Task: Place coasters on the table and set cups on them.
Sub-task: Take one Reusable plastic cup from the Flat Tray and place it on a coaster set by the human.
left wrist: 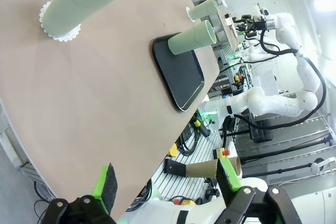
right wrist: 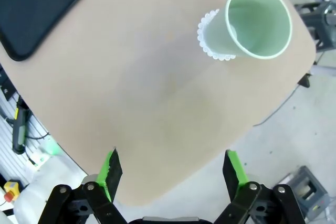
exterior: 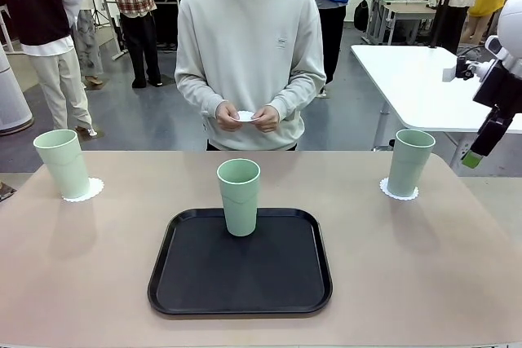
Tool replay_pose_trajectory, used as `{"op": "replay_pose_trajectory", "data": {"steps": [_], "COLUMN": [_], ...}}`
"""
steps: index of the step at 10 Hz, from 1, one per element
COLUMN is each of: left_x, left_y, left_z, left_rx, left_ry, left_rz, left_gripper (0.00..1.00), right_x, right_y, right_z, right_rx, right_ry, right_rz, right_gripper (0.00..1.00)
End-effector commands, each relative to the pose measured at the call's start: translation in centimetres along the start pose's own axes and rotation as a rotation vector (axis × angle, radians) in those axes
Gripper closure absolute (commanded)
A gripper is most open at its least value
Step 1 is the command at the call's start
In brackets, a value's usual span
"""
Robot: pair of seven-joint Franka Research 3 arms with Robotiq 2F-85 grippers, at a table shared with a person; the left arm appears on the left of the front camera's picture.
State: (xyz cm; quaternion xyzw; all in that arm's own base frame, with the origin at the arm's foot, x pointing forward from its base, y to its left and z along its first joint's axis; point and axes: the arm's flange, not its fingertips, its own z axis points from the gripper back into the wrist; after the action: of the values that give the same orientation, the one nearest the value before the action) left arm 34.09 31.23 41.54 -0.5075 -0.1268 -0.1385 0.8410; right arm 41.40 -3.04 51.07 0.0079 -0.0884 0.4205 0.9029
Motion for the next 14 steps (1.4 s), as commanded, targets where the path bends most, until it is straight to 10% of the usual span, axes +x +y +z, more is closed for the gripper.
{"op": "replay_pose_trajectory", "data": {"steps": [1, 10, 11, 14], "left_x": [-0.1, -0.1, -0.1, -0.1], "left_y": [-0.2, -0.2, -0.2, -0.2], "left_z": [0.1, 0.1, 0.1, 0.1], "left_rx": [0.002, 0.002, 0.002, 0.002], "left_ry": [-0.004, -0.004, -0.004, -0.004], "left_rz": [-0.004, -0.004, -0.004, -0.004], "left_gripper": [0.0, 0.0, 0.0, 0.0], "right_x": [0.1, 0.1, -1.5, -5.2], "right_y": [-0.1, 0.0, 0.7, 3.6], "right_z": [0.0, 0.0, 0.4, -1.0], "right_rx": [-0.026, 0.003, 0.018, 0.094], "right_ry": [0.006, -0.009, -0.065, 0.015], "right_rz": [-0.003, 0.003, -0.293, -0.506], "right_gripper": [0.0, 0.0, 0.0, 0.0]}}
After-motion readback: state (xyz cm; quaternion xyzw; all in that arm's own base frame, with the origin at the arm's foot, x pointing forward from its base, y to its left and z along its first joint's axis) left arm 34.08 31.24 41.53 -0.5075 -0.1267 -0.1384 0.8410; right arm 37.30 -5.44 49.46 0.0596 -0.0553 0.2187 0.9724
